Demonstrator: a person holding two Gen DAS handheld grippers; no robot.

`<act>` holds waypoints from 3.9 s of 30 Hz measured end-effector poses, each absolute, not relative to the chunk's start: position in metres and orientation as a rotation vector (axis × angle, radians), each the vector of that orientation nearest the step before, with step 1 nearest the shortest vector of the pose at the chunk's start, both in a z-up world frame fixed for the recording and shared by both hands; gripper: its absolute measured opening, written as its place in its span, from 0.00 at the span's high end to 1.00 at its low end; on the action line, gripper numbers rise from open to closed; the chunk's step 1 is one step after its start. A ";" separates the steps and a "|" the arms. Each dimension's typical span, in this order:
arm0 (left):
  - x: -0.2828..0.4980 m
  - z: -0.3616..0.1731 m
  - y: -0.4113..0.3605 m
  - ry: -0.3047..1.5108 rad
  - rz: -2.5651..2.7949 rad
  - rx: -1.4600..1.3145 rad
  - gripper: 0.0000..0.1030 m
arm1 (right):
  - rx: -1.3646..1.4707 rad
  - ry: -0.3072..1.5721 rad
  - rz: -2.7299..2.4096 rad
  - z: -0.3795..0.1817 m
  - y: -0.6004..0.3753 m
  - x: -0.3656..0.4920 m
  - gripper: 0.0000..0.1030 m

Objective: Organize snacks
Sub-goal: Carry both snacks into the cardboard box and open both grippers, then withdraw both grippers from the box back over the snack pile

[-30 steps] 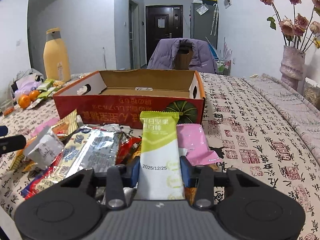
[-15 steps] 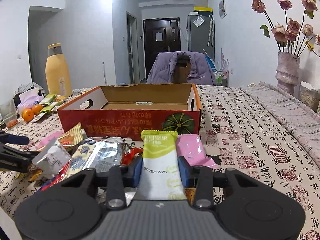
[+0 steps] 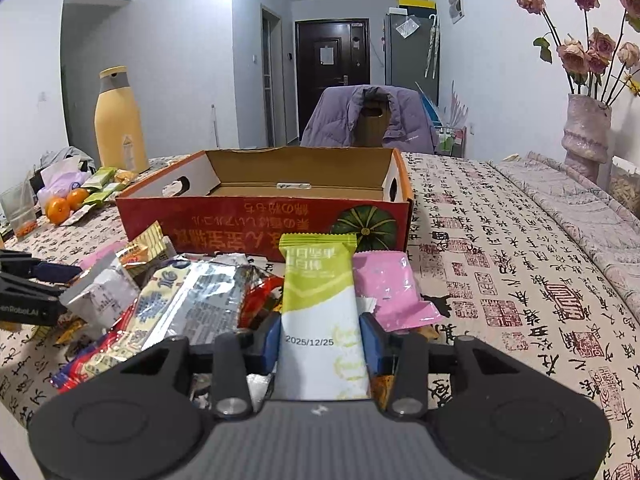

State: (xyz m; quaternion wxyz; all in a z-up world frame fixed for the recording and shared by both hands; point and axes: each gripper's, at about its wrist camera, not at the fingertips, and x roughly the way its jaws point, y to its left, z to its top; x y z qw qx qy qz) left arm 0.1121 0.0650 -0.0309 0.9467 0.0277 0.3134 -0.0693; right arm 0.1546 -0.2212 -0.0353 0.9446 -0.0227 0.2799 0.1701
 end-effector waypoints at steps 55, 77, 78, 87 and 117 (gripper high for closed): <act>0.290 0.068 0.024 0.571 0.047 0.029 0.51 | -0.193 0.523 0.322 0.047 -0.143 0.339 0.65; 0.322 0.015 0.027 0.664 0.084 0.068 0.00 | -0.121 0.715 0.294 -0.013 -0.148 0.381 0.16; 0.318 0.018 0.030 0.655 0.076 0.054 0.00 | -0.107 0.709 0.299 -0.010 -0.152 0.378 0.11; 0.263 0.037 0.037 0.561 0.035 0.002 0.00 | -0.056 0.570 0.307 0.017 -0.179 0.321 0.00; 0.070 0.014 0.031 0.341 -0.037 -0.061 0.00 | -0.027 0.403 0.390 0.005 -0.214 0.129 0.00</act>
